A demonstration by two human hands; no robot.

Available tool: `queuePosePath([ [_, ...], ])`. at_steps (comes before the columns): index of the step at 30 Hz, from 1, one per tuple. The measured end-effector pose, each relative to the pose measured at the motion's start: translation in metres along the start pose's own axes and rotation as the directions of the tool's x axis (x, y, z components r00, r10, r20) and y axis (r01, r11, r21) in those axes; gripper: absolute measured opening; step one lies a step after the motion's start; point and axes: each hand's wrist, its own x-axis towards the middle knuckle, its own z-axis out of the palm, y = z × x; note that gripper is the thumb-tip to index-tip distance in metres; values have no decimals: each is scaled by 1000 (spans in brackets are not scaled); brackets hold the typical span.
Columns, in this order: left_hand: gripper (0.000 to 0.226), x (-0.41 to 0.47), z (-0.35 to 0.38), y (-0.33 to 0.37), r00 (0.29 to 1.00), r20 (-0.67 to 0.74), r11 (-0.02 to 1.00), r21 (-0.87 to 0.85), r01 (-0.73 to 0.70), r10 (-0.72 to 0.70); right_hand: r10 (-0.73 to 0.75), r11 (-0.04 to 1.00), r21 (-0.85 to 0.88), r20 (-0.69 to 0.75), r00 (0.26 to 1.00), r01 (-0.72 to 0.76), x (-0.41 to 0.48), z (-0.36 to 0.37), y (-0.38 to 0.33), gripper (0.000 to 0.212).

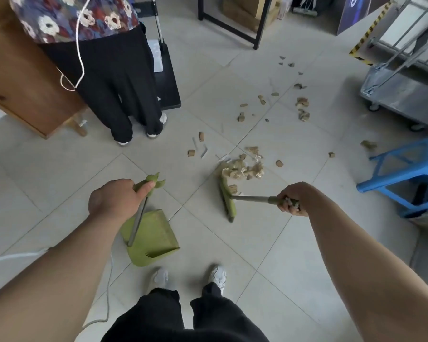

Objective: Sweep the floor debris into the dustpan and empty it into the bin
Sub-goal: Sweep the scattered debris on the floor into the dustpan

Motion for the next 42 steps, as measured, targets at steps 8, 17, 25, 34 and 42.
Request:
queuePosePath([
  [8,70,8,0,20,998,-57,996,-77,37,-41,-131,981,150,26,991,126,-9,-32,-30,12],
  [17,72,63,-15,16,991,-72,987,-123,99,-109,-208,975,108,143,968,194,10,27,-106,13],
  [25,69,135,-42,14,990,9,979,-152,139,-139,-152,986,106,259,954,129,24,83,-203,16],
  [34,67,184,-54,6,983,34,963,-199,183,-180,-133,980,178,279,951,85,40,115,-284,13],
  [42,66,215,-62,27,981,57,965,-181,190,-183,-7,972,223,354,935,-78,73,45,-336,27],
])
